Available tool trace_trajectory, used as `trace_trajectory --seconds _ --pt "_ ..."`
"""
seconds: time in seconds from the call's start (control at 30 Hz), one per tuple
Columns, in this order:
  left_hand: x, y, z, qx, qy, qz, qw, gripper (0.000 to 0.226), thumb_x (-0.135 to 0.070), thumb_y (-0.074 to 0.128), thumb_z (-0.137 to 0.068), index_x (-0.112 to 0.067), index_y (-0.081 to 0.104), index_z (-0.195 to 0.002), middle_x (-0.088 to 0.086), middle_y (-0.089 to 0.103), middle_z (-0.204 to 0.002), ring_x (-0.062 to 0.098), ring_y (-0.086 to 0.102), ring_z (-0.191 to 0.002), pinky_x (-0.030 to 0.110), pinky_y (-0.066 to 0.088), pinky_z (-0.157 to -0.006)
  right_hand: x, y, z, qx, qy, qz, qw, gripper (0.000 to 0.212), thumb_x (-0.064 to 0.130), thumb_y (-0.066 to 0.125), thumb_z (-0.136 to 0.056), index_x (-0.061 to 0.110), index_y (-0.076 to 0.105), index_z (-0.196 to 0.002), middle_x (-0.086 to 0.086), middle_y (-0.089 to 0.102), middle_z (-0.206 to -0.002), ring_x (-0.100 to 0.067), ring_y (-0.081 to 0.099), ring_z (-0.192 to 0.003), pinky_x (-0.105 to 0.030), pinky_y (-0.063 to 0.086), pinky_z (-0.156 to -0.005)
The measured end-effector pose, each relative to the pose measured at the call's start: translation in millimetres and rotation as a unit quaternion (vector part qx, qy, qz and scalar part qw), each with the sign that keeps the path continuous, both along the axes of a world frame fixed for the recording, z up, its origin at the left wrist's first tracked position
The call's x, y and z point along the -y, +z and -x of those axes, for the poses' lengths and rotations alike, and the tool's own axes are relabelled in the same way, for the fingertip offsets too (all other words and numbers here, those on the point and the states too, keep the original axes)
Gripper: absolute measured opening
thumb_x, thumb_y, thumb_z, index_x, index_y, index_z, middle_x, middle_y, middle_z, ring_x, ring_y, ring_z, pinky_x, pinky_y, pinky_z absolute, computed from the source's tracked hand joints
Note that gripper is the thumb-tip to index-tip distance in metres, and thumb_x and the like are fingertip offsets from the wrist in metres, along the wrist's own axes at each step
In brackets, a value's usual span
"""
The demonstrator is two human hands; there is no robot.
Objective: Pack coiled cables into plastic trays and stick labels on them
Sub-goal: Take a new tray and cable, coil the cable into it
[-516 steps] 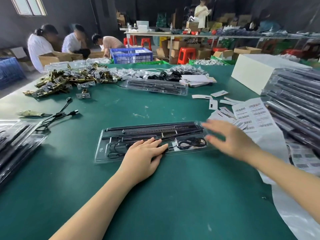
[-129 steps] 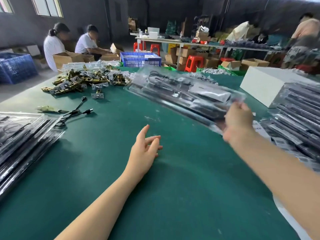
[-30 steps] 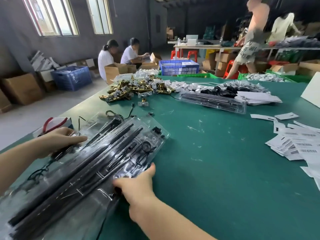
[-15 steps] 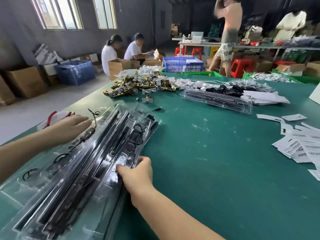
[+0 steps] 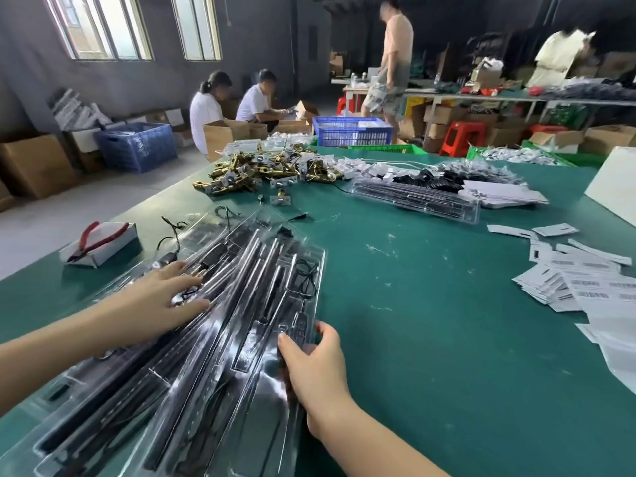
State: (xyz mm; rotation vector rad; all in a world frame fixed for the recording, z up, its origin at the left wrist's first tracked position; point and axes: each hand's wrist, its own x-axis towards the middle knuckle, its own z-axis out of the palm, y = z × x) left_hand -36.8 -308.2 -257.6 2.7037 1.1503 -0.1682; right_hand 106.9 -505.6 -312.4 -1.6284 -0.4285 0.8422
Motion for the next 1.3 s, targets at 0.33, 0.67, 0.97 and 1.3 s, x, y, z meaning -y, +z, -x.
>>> trace_trajectory --seconds 0.33,0.67,0.97,1.3 --pt "43.5 -13.7 -20.3 -0.133 -0.067 -0.086 0.985 0.06 -0.07 -0.014 -0.074 -0.04 -0.046 -0.115 0.001 -0.042 -0.144 0.031 -0.026 -0.142 0.053 0.002 -0.119 58.6 35.6 -44.2 -0.275 0.044 -0.092 0.956 0.013 0.017 0.055 -0.098 0.005 0.051 -0.101 -0.006 0.062 -0.065 -0.019 0.059 -0.047 -0.021 0.042 -0.037" --pt "26.9 -26.2 -27.3 -0.181 -0.051 -0.167 0.968 0.07 -0.076 -0.005 -0.082 -0.047 -0.023 -0.143 0.003 -0.029 -0.15 0.033 -0.02 -0.143 0.052 -0.006 -0.118 70.2 140.1 -161.7 -0.161 -0.113 -0.185 0.963 0.017 0.016 0.044 -0.103 0.008 0.058 -0.105 -0.003 0.066 -0.072 -0.012 0.066 -0.05 -0.024 0.054 -0.051" --pt "85.3 32.3 -121.9 0.358 0.028 0.346 0.867 0.057 -0.072 0.034 -0.084 -0.036 0.055 -0.123 -0.013 0.058 -0.131 0.005 0.061 -0.109 0.031 0.047 -0.092 73.6 148.8 -247.9 0.008 -0.165 -0.103 0.981 0.032 0.018 0.057 -0.098 0.011 0.049 -0.128 -0.002 0.063 -0.075 -0.015 0.063 -0.041 -0.019 0.047 -0.038" --pt "149.8 5.8 -221.5 0.386 0.119 0.611 0.681 0.007 -0.009 0.057 -0.094 -0.006 0.062 -0.097 0.006 0.072 -0.072 0.017 0.067 -0.058 0.028 0.058 -0.054 60.8 94.2 -241.7 -0.092 -0.124 -0.065 0.986 0.045 0.031 0.051 -0.1 0.014 0.041 -0.141 -0.01 0.064 -0.099 -0.024 0.065 -0.056 -0.027 0.051 -0.043"
